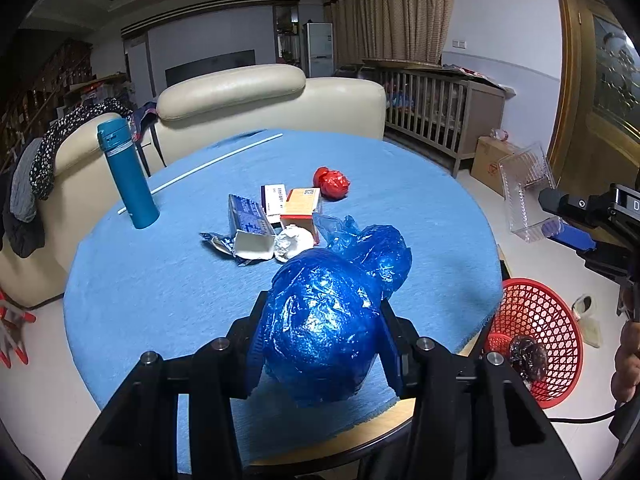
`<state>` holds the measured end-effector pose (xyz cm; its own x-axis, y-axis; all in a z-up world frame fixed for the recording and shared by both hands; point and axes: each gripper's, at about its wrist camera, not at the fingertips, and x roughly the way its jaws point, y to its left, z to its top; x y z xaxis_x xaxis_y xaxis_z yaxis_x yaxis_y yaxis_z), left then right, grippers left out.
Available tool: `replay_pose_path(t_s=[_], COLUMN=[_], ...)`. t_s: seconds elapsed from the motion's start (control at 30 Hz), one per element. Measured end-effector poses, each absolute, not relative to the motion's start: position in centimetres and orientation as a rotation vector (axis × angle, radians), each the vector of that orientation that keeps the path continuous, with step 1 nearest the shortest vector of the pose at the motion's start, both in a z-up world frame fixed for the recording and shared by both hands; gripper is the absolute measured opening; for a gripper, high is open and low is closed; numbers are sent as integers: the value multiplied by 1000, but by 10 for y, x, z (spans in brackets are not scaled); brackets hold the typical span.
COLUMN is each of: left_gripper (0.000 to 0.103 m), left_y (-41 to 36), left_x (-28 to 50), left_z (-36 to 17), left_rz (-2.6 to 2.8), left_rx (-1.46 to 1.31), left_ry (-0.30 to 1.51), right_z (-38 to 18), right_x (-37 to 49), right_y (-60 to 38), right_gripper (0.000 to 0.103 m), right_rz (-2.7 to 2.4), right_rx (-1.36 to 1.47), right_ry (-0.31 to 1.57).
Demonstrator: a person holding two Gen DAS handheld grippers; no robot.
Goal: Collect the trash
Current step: 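Carry the clear container in the right tool while the left tool carries the blue bag to the basket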
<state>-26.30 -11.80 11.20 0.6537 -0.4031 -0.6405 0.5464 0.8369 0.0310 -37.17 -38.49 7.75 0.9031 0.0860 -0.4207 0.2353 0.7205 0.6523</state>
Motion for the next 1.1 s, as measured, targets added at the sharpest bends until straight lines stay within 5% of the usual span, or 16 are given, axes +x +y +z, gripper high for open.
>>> replay_pose_path(t_s=[1.1], left_gripper=[50], left_y=[-189], left_x=[-299], left_z=[115], left_rz=[-727], left_rx=[343], left_ry=[650], right_z=[67], right_x=[-441], right_y=[-441], right_gripper=[49], right_rz=[-228], right_rx=[818], right_ry=[393])
